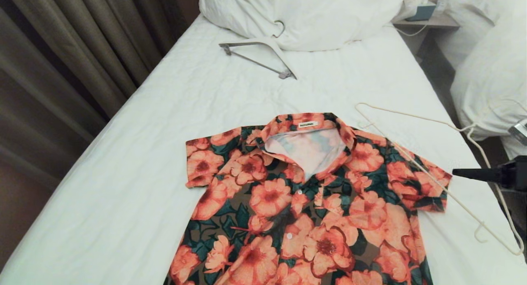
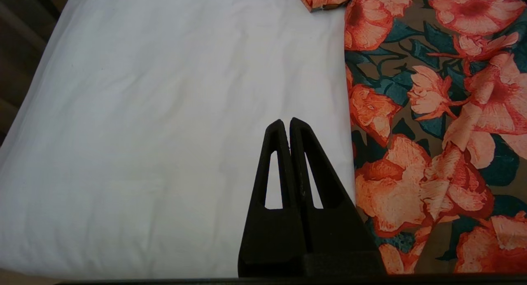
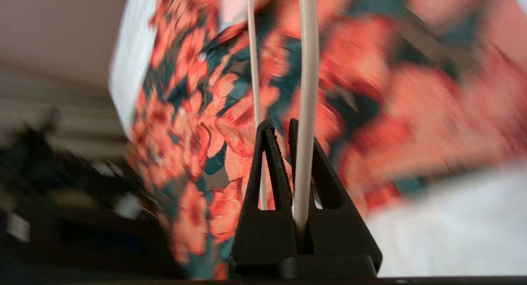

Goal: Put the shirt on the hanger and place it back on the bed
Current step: Lift the shirt and hanger

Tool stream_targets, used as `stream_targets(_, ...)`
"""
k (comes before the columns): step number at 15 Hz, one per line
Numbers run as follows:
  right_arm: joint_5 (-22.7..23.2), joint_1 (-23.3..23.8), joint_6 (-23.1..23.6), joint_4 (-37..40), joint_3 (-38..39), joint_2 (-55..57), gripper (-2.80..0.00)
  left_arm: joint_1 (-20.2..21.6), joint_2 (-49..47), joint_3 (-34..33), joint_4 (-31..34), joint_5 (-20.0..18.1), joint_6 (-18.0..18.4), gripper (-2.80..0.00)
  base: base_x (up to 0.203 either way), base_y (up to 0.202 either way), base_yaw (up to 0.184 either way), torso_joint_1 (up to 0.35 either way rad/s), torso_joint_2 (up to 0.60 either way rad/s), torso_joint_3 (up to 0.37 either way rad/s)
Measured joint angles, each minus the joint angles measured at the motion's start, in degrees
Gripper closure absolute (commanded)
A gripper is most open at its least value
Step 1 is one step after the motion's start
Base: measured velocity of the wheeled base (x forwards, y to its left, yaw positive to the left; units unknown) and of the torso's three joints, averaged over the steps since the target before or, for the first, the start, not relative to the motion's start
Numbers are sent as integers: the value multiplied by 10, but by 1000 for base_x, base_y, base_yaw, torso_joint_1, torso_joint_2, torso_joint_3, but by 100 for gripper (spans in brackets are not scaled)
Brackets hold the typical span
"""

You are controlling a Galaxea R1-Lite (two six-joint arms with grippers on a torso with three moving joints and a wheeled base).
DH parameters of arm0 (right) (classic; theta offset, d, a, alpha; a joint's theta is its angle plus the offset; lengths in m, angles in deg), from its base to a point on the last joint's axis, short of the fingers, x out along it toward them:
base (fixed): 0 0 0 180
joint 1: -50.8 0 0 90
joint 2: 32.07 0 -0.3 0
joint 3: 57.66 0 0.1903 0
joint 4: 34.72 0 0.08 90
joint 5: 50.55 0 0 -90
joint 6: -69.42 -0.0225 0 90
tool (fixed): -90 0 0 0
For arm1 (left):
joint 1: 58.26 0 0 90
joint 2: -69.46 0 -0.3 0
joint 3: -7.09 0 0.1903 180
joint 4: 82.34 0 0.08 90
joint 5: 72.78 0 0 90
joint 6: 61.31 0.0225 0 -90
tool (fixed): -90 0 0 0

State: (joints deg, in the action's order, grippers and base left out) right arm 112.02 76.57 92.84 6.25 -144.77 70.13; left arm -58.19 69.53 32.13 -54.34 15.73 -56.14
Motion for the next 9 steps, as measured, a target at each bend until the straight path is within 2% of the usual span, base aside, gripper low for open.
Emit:
stream_targets(2, -1, -34, 59, -1, 4, -18, 0, 0, 0, 0, 0, 0, 0, 0, 0, 0, 0, 0, 0, 0)
stream_targets(4, -1, -71, 82, -4, 5, -36, 0, 0, 0, 0, 0, 0, 0, 0, 0, 0, 0, 0, 0, 0)
stream_targets(7, -1, -131, 157, -4, 5, -59, 0, 0, 0, 0, 0, 0, 0, 0, 0, 0, 0, 0, 0, 0)
stream_targets(9, -2, -173, 181, -4, 7, -77, 0, 0, 0, 0, 0, 0, 0, 0, 0, 0, 0, 0, 0, 0)
